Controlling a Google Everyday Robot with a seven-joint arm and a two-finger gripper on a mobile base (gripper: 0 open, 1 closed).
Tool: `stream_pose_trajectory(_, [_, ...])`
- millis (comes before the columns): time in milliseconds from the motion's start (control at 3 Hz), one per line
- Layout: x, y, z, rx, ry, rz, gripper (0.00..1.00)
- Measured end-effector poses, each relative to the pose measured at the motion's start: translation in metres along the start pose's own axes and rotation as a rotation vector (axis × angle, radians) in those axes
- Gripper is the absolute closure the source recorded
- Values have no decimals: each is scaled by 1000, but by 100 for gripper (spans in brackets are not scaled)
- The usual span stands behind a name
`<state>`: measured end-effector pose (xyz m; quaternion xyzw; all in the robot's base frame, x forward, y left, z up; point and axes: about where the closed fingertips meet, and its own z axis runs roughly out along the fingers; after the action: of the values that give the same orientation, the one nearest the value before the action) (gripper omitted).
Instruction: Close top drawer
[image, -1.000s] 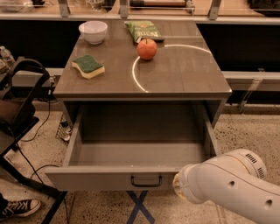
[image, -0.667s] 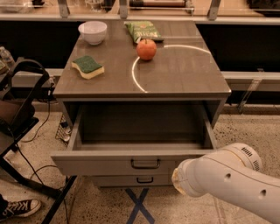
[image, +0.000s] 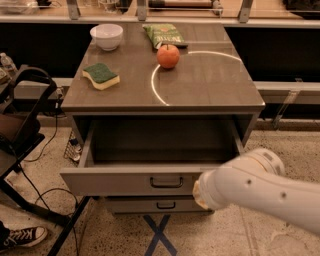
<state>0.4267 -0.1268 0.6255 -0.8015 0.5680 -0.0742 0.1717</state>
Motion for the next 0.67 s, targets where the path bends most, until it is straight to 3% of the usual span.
stream_pose_trajectory(333, [17, -36, 26, -10, 13, -42, 100])
stream_pose_trajectory(667, [17, -36, 26, -10, 13, -42, 100])
